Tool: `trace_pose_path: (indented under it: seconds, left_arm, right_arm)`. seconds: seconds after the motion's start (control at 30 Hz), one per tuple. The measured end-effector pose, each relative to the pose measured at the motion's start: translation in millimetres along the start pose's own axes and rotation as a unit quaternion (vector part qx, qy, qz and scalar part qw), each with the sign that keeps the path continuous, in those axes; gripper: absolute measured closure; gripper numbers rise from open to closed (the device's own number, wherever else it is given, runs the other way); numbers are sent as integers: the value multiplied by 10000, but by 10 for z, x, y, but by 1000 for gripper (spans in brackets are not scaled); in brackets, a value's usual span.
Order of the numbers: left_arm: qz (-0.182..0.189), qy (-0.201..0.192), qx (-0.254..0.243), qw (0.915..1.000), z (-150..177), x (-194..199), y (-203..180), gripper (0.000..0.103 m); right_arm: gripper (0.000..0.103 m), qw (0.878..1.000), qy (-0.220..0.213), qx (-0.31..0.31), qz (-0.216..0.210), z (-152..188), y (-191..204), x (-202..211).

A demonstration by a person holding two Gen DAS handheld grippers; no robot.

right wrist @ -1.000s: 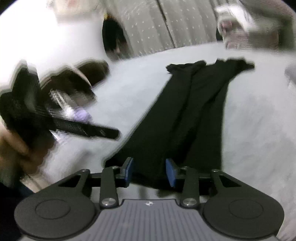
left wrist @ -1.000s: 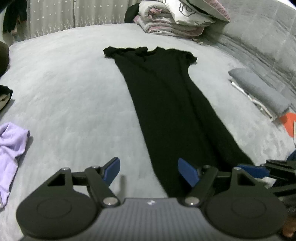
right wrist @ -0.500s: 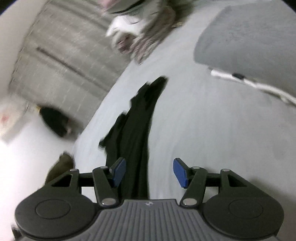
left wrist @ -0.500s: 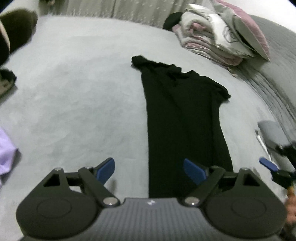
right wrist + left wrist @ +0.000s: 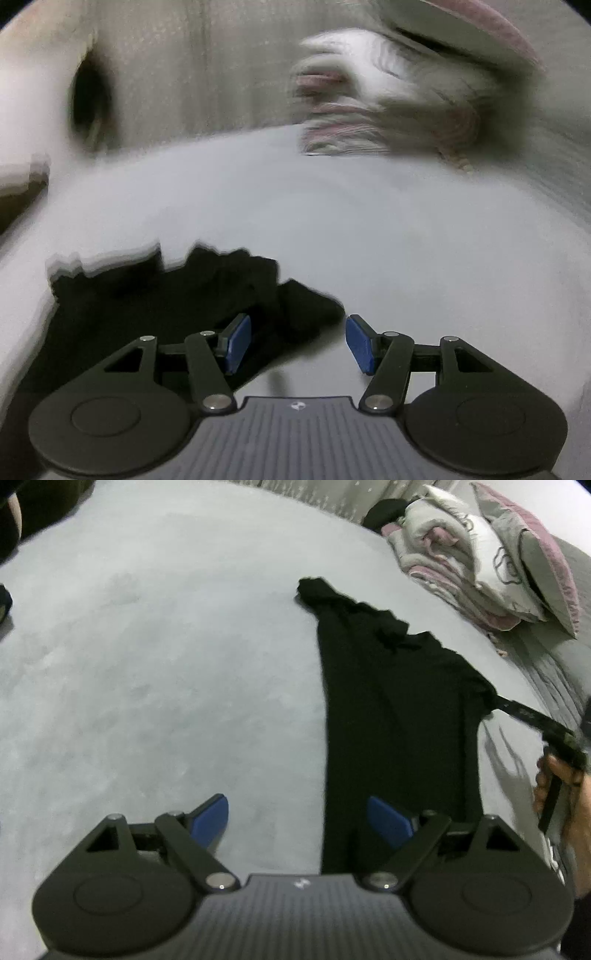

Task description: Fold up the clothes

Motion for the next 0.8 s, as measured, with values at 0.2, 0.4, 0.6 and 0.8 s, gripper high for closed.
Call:
trace_pose_path:
  seconds: [0.2, 0.4, 0.6, 0.8]
  left_arm:
    - [18, 38, -244, 9997, -35, -63, -26, 15]
    - [72, 68, -124, 9999, -63, -58, -5, 15]
    - [95, 72, -50, 9999, -83, -51, 16, 15]
    - [93, 56, 35, 9999, -111, -19, 56, 15]
  right_arm:
    - [99, 9955, 243, 908, 140, -166, 114, -270]
    - [99, 9990, 135, 340, -252, -607, 192, -123]
    - [99, 9940, 713, -327, -765, -1074, 550, -221]
    - [99, 9917, 1088, -127, -680, -1117, 979, -448]
Point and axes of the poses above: each gripper's, at about its wrist camera, not at the fingertips, and x roughly against the way its jaws point, y to its left, z to its underside, the point moved 2 cm from there along -x, roughly the way its jaws point, and after that the axes turned 1 degree about x, right-handed, at the moved point
